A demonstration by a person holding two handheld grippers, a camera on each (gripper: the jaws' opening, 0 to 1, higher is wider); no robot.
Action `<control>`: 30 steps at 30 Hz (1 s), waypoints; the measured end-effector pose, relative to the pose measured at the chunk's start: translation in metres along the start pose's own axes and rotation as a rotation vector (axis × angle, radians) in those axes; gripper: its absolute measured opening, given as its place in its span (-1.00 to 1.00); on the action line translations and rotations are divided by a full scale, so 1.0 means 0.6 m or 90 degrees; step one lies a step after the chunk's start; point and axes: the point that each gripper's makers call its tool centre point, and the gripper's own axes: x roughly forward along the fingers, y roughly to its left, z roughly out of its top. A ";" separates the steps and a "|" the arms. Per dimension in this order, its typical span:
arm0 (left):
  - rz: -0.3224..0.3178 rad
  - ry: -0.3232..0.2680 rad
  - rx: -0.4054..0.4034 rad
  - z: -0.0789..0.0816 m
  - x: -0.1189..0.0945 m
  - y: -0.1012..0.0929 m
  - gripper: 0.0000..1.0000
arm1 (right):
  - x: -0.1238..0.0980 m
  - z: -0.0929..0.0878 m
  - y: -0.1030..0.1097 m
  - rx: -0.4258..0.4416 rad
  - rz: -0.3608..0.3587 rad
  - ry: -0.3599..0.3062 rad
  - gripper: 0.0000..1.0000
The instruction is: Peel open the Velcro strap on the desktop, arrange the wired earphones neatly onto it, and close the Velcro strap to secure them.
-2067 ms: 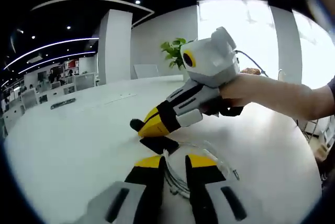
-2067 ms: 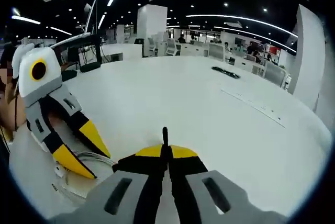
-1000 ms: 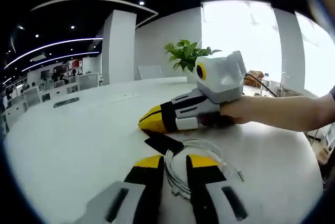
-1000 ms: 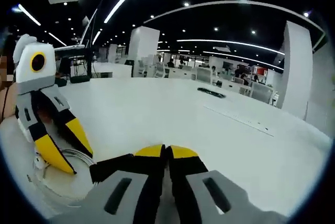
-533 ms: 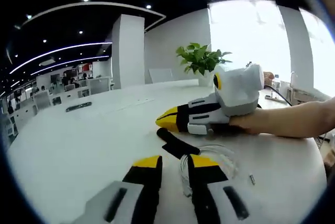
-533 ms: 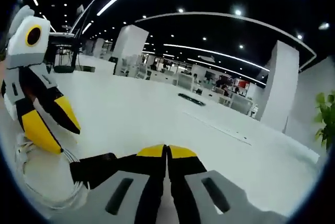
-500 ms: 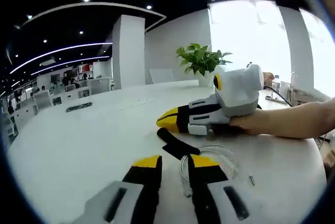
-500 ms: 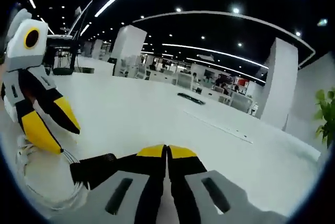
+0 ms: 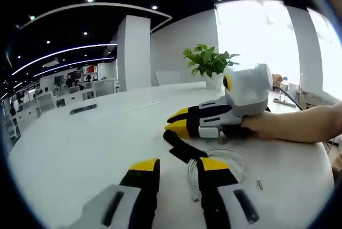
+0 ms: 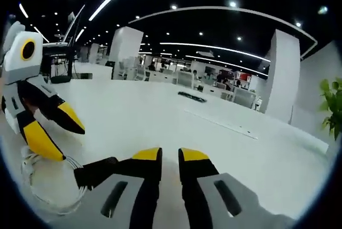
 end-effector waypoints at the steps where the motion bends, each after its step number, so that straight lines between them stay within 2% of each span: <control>1: 0.000 0.000 0.000 0.000 0.001 0.001 -0.33 | -0.001 0.000 0.000 0.002 0.000 -0.001 -0.68; 17: 0.011 0.010 -0.014 -0.010 0.007 0.013 -0.11 | -0.010 0.005 -0.010 0.004 -0.016 -0.017 -0.45; 20: 0.021 0.008 -0.019 -0.009 0.007 0.019 0.00 | -0.009 0.005 -0.009 0.009 -0.014 -0.018 -0.43; 30: 0.026 0.004 -0.039 -0.011 0.011 0.048 0.09 | -0.011 0.003 -0.007 0.025 -0.017 -0.013 -0.35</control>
